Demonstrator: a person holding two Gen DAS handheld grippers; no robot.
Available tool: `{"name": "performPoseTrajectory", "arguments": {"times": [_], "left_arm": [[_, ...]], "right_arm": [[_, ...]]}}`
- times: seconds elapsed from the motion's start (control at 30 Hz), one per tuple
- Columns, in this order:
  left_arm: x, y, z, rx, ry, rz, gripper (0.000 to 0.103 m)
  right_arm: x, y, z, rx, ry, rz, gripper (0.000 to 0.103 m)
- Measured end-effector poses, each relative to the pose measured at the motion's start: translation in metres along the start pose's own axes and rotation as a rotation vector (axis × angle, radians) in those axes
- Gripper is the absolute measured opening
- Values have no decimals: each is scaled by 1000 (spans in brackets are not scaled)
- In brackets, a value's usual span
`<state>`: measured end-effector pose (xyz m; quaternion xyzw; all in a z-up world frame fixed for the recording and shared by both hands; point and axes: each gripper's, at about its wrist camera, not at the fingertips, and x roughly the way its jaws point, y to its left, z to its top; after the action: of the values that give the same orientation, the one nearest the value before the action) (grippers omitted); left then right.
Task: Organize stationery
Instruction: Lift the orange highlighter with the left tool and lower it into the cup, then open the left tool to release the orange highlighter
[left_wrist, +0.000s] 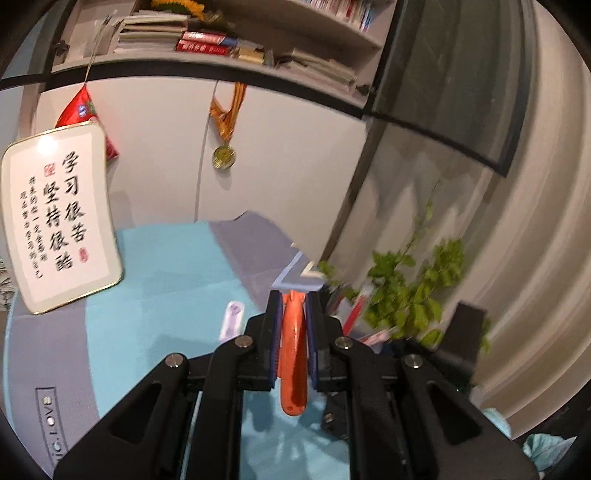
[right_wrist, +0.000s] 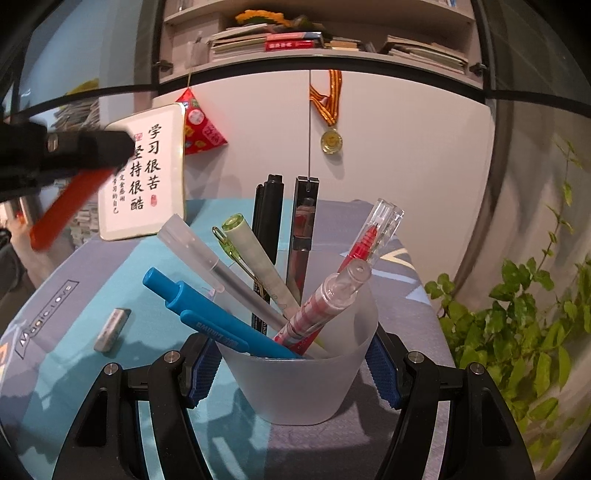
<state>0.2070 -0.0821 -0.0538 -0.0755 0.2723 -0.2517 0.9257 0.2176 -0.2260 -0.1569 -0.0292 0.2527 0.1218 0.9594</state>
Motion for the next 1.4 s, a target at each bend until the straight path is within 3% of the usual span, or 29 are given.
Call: {"name": "performPoseTrajectory", "arguments": {"times": [0.23,0.43,0.7,1.2,1.3,1.4], "left_arm": [[12,-27,12,-50,-66,-139,11],[44,-28,9,-130,-15,-174,11],[56,-26,-2,-151,53,-170,11],[41,-11,-1,-165,53,-152,9],[33,0,1,-170,35,-115,12],[28,17,-2,-175,31,-38,23]], "right_arm": [[0,-2,0,12,2,8,71],[0,-2,0,15,2,11,71],[0,-2,1,15,3,11,71],[1,-3,1,14,3,10,71],[1,-3,1,13,3,10,71],[1,-3,1,14,3,10,71]]}}
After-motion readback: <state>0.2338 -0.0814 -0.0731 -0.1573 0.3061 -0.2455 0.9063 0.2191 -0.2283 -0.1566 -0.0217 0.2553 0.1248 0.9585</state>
